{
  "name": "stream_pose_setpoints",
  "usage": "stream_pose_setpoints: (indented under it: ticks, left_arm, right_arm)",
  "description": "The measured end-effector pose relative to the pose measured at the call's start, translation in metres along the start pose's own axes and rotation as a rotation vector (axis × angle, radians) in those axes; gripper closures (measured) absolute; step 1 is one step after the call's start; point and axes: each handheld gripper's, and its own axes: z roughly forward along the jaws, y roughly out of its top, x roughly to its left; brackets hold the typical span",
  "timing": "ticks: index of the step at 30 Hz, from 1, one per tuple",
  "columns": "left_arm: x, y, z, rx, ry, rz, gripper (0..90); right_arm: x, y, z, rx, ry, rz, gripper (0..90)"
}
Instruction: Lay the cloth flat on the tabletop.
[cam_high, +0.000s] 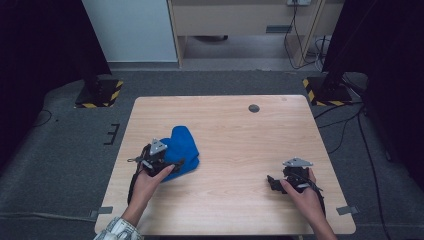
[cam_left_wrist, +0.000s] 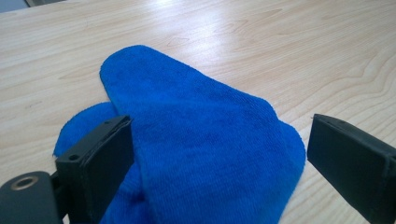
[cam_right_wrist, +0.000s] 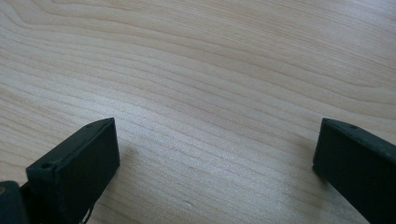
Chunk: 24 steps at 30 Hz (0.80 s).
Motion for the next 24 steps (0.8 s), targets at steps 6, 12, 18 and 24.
stream_pose_setpoints:
  ticks: [6, 12, 18, 24]
  left_arm:
    - [0.006, 0.001, 0.013, 0.030, 0.001, -0.017, 6.1]
    - [0.010, -0.004, 0.022, 0.051, 0.013, -0.042, 6.1]
    - [0.011, -0.010, 0.029, 0.094, 0.021, -0.019, 5.9]
    - [0.013, -0.019, 0.037, 0.147, 0.023, -0.028, 5.9]
  right_arm:
    - [0.000, 0.000, 0.000, 0.000, 0.000, 0.000, 0.6]
    - [0.000, 0.000, 0.000, 0.000, 0.000, 0.000, 0.7]
    - [0.000, 0.000, 0.000, 0.000, 0.000, 0.000, 0.6]
    - [0.000, 0.000, 0.000, 0.000, 0.000, 0.000, 0.6]
